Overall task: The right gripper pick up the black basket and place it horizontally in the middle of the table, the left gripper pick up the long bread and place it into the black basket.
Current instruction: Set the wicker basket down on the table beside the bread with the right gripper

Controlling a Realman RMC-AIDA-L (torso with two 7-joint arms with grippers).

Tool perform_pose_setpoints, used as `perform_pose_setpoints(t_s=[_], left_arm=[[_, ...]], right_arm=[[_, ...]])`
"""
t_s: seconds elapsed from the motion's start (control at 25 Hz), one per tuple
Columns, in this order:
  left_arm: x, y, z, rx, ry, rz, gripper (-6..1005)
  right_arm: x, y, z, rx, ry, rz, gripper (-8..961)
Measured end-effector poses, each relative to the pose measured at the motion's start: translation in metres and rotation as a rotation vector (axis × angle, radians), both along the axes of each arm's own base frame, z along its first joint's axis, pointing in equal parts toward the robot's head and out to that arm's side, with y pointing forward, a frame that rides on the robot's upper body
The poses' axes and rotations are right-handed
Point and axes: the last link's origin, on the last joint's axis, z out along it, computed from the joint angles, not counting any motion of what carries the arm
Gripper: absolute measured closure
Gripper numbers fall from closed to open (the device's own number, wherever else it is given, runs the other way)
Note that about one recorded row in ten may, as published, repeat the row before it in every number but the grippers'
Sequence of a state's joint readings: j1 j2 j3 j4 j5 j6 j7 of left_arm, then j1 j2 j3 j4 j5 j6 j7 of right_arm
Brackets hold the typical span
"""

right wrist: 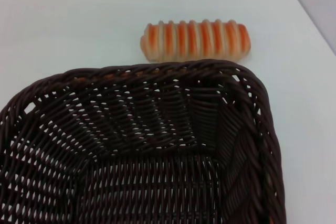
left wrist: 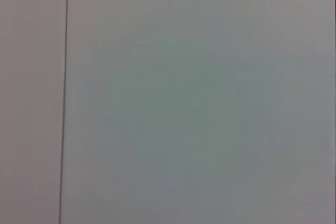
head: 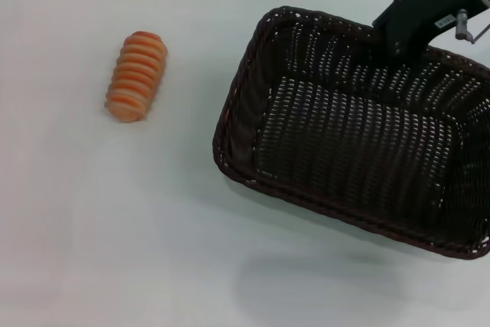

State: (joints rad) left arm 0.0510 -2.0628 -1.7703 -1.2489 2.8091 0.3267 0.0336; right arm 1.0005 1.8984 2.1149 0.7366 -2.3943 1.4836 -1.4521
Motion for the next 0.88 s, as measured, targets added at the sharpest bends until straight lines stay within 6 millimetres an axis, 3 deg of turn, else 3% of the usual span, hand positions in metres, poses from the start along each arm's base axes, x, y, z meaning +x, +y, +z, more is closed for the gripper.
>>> perform_pose_setpoints(t_s=[0.32, 0.88], left_arm=[[0.005, 0.011, -0.004, -0.013, 0.002, -0.016, 142], [0.013, 0.031, -0.014, -0.040, -0.004, -0.039, 141]], right_arm=[[-0.013, 0.005, -0.006, 0.002, 0.001, 0.107, 808], [-0.018, 0.012, -0.017, 0.019, 0.023, 0.163, 808]])
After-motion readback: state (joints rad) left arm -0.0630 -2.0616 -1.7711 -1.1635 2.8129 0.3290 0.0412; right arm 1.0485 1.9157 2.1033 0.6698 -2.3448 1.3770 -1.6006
